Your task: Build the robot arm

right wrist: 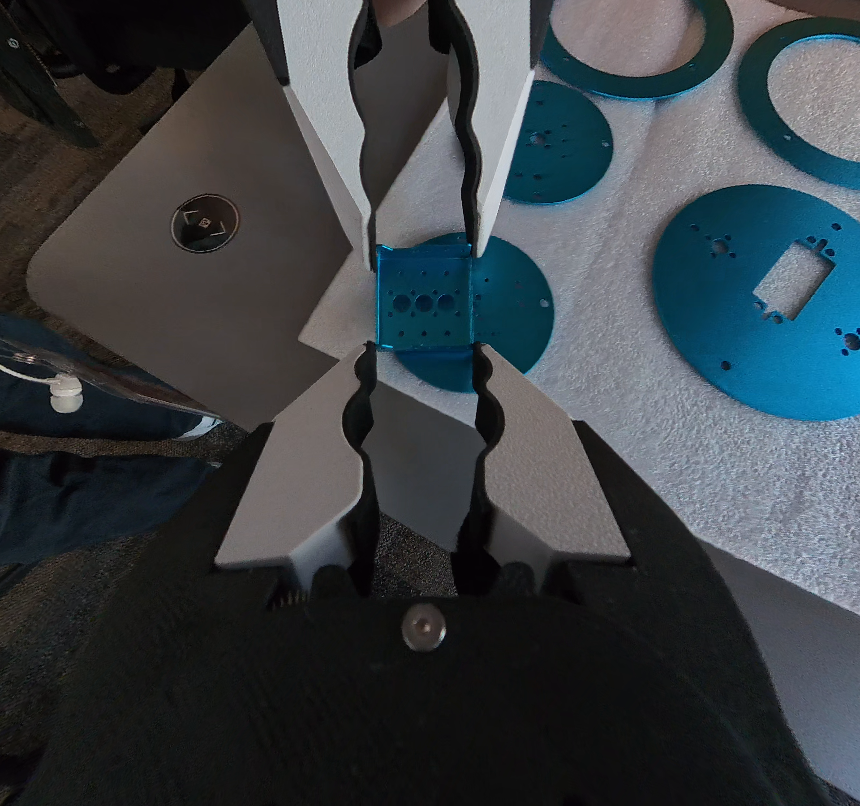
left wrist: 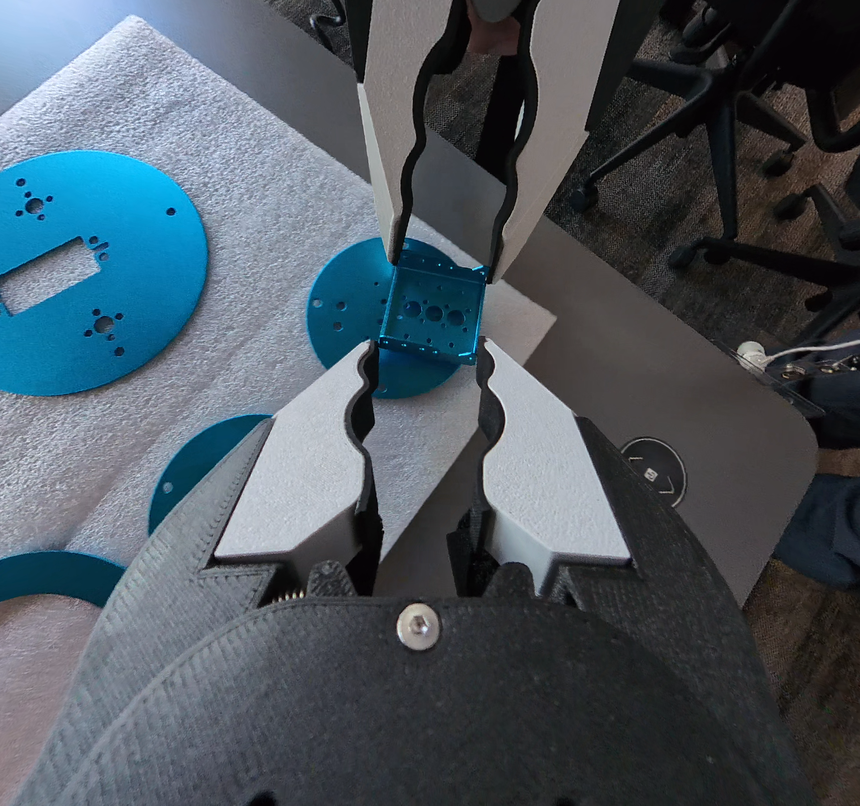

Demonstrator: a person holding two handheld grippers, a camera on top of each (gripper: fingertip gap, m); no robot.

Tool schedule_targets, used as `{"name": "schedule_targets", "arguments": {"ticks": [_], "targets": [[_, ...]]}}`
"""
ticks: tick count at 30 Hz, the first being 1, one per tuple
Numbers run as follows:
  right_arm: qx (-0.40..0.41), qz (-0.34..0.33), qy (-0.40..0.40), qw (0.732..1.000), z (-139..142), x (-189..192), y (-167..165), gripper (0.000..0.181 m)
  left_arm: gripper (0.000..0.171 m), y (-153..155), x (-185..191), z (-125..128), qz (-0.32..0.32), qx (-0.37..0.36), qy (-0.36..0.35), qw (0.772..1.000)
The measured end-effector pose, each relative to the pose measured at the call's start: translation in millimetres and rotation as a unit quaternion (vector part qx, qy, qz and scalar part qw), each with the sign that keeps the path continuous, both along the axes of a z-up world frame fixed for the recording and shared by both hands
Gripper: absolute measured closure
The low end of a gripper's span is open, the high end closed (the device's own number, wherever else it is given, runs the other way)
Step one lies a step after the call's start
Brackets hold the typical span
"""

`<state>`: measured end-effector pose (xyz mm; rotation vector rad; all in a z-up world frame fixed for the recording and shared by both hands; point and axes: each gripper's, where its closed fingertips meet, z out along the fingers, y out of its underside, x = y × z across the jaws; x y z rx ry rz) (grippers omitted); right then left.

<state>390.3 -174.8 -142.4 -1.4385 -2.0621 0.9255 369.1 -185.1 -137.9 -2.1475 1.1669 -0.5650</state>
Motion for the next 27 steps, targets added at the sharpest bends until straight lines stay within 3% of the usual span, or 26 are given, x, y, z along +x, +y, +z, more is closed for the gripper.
{"name": "schedule_targets", "arguments": {"ticks": [27], "targets": [[-0.009,0.017,-0.016,1.000,-4,-7,18,0.141,0.131,17,-8,-9,0.024,-0.013,-0.006,1.000]]}}
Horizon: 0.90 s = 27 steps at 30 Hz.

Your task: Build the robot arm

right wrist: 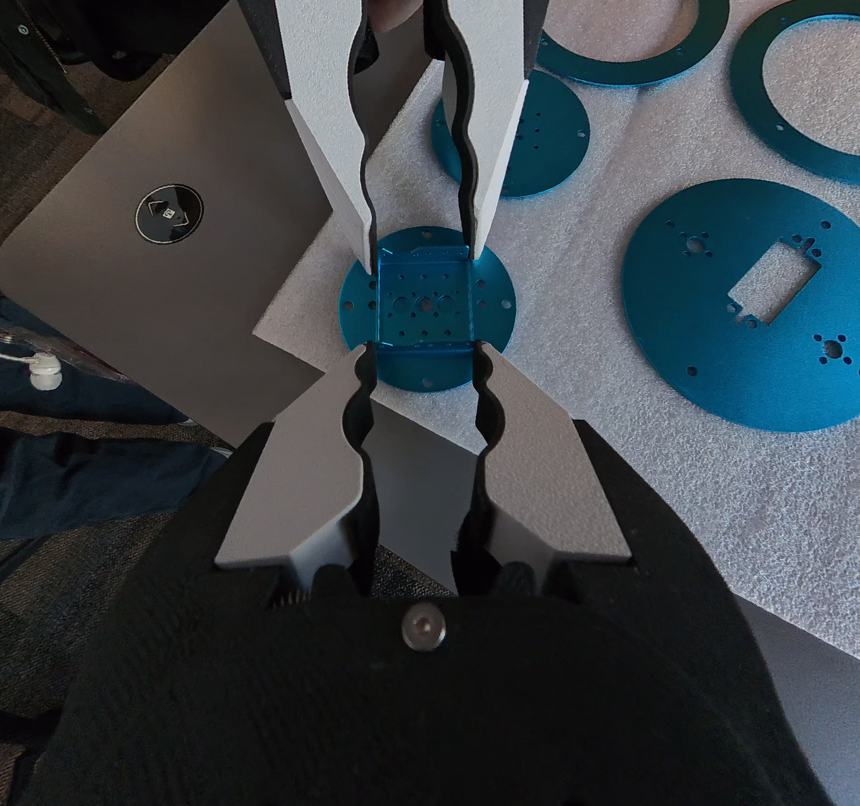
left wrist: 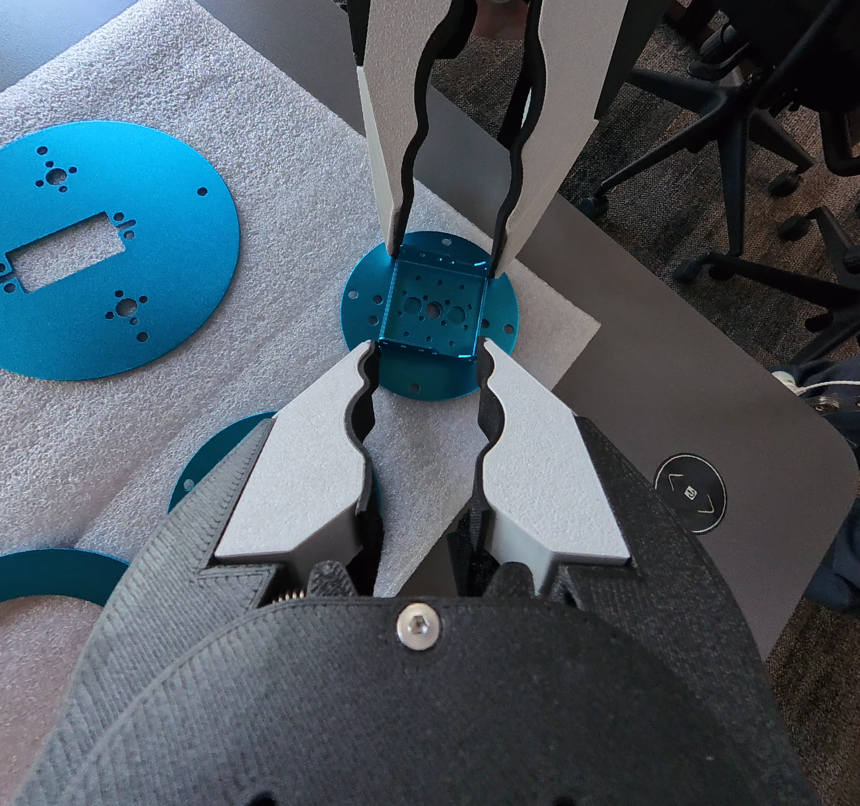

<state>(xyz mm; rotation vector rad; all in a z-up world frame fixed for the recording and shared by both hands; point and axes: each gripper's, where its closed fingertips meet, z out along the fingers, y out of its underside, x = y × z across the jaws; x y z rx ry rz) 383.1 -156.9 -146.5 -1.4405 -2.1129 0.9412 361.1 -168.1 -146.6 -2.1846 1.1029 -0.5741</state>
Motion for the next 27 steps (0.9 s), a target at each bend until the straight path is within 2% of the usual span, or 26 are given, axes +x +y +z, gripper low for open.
{"name": "schedule_targets", "arguments": {"ticks": [27], "targets": [[-0.008,-0.005,0.004,1.000,-0.3,-0.7,0.3,0.141,0.131,0.9,-0.9,0.2,0.001,-0.002,-0.008,1.000]]}}
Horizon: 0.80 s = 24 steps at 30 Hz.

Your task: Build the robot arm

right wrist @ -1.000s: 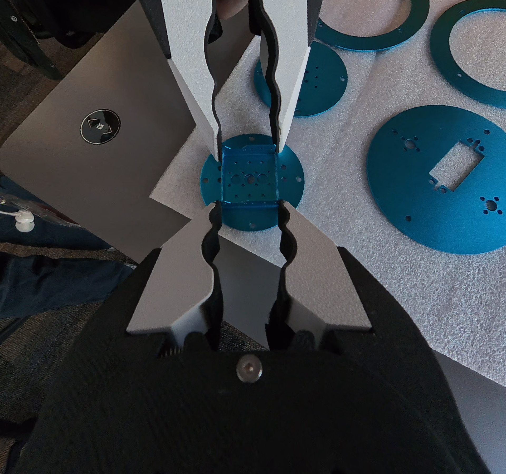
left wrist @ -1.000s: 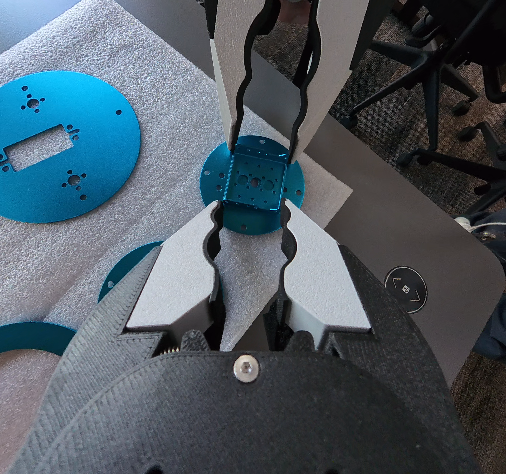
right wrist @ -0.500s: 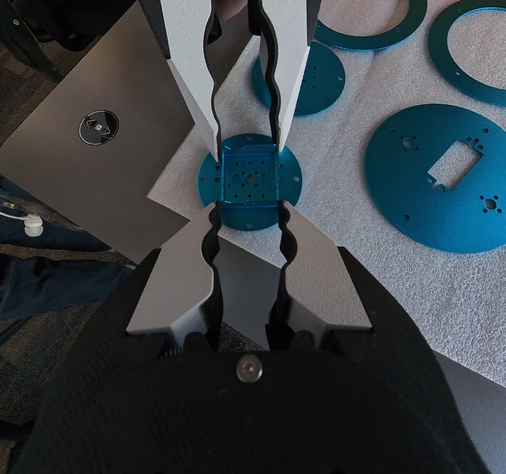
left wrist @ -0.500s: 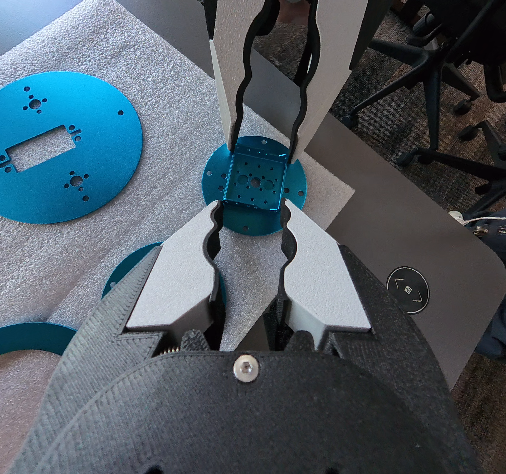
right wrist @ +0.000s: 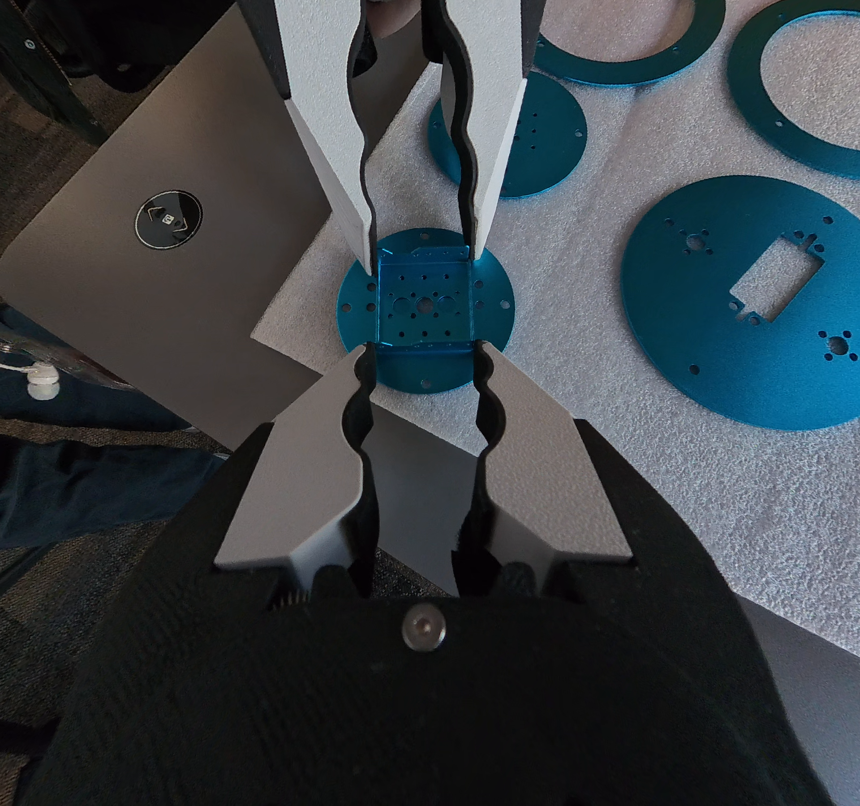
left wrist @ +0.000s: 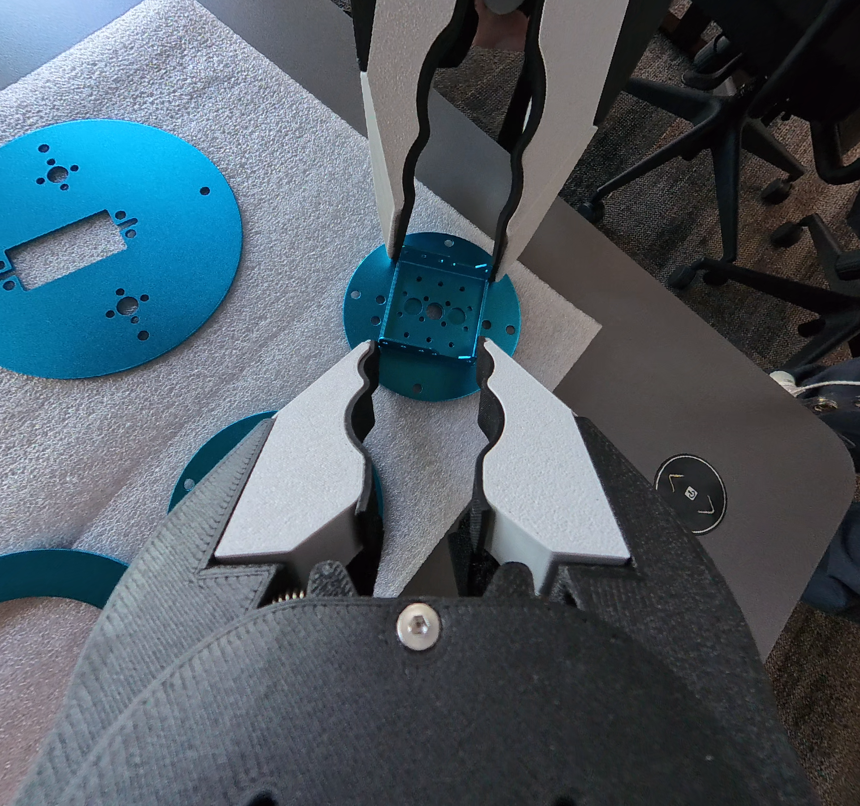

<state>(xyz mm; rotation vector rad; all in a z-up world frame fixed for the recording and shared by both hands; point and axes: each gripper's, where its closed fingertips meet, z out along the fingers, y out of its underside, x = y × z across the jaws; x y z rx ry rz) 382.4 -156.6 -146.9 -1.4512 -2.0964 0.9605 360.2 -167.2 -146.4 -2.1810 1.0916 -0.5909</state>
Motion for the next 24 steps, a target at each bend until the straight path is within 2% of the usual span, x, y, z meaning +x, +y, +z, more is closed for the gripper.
{"name": "schedule_targets", "arguments": {"ticks": [3,6,11,24], "targets": [[-0.003,-0.003,0.004,1.000,0.0,-0.7,-0.5,0.140,0.130,0.2,-0.2,0.1,-0.001,0.000,0.000,1.000],[0.004,-0.006,0.005,1.000,0.2,-1.8,0.3,0.134,0.115,-1.2,1.1,1.3,0.001,-0.002,-0.007,1.000],[-0.011,-0.010,0.022,1.000,7.5,-1.2,-0.3,0.134,0.117,0.1,0.2,1.2,0.013,0.003,-0.011,1.000],[0.002,-0.003,0.008,1.000,0.7,-0.5,-1.5,0.138,0.128,0.5,0.8,0.4,0.009,0.006,-0.011,1.000]]}}
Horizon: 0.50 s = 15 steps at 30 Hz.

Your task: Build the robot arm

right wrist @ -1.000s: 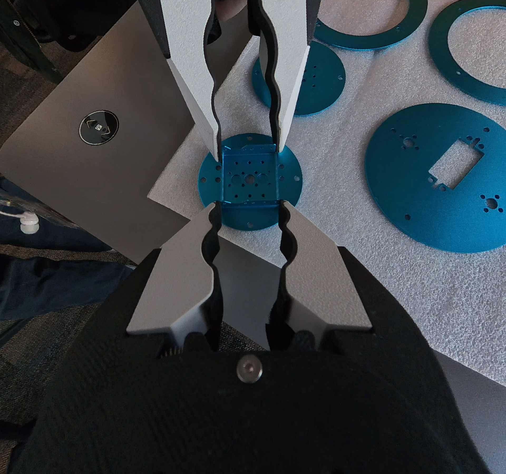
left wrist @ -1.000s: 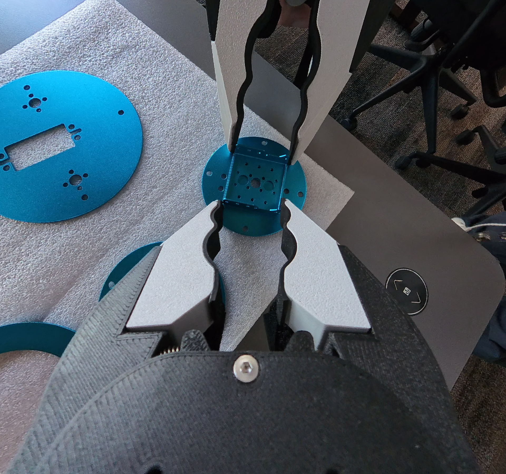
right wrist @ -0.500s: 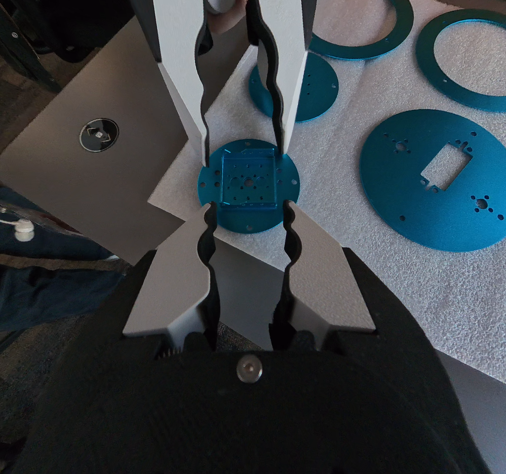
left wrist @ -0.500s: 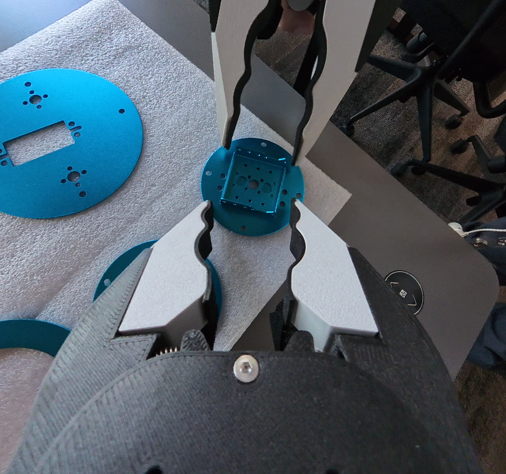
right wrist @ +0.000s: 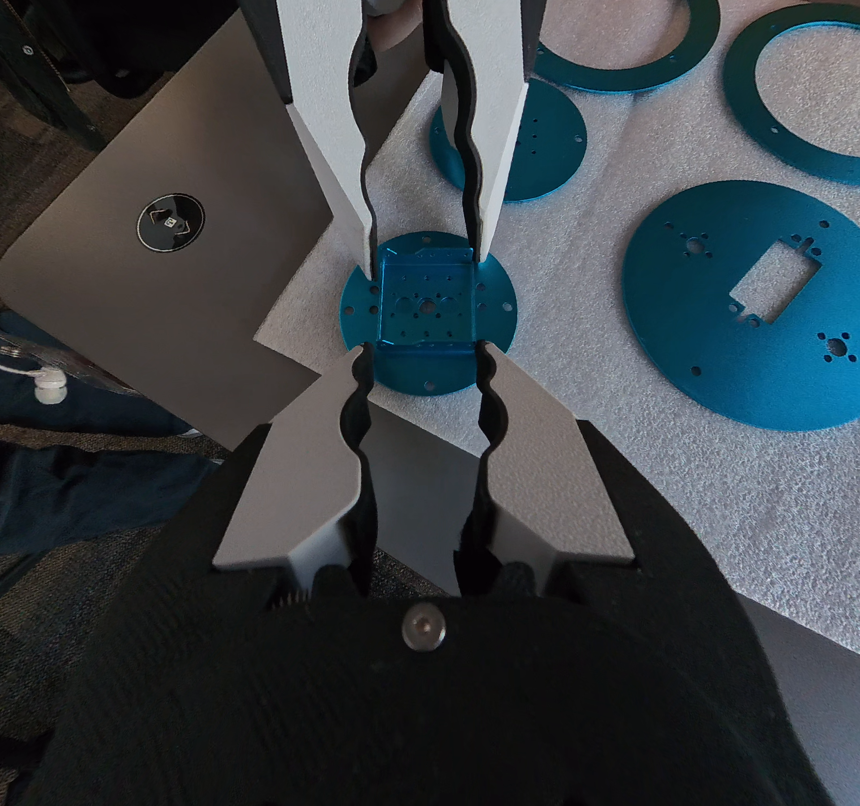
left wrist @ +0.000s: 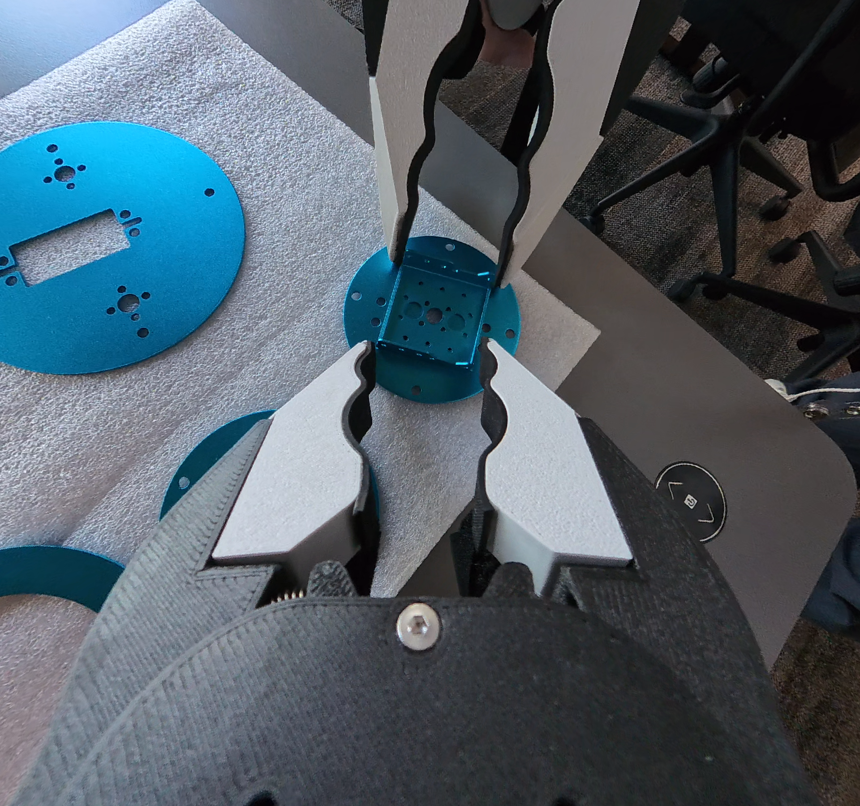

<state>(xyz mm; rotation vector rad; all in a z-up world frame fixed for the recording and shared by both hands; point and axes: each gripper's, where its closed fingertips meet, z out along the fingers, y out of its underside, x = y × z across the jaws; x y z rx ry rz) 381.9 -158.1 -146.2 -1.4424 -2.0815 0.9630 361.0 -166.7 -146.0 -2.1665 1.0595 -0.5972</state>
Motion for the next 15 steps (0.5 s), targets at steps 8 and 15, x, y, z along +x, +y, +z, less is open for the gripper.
{"name": "schedule_targets", "arguments": {"ticks": [8,15], "targets": [[-0.003,-0.001,-0.002,1.000,-0.5,0.6,1.3,0.140,0.130,1.4,-0.2,-0.3,0.001,0.003,0.003,1.000],[0.000,-0.002,-0.002,1.000,-0.3,1.7,3.2,0.139,0.126,-1.0,-1.8,0.0,-0.005,0.002,0.009,1.000]]}}
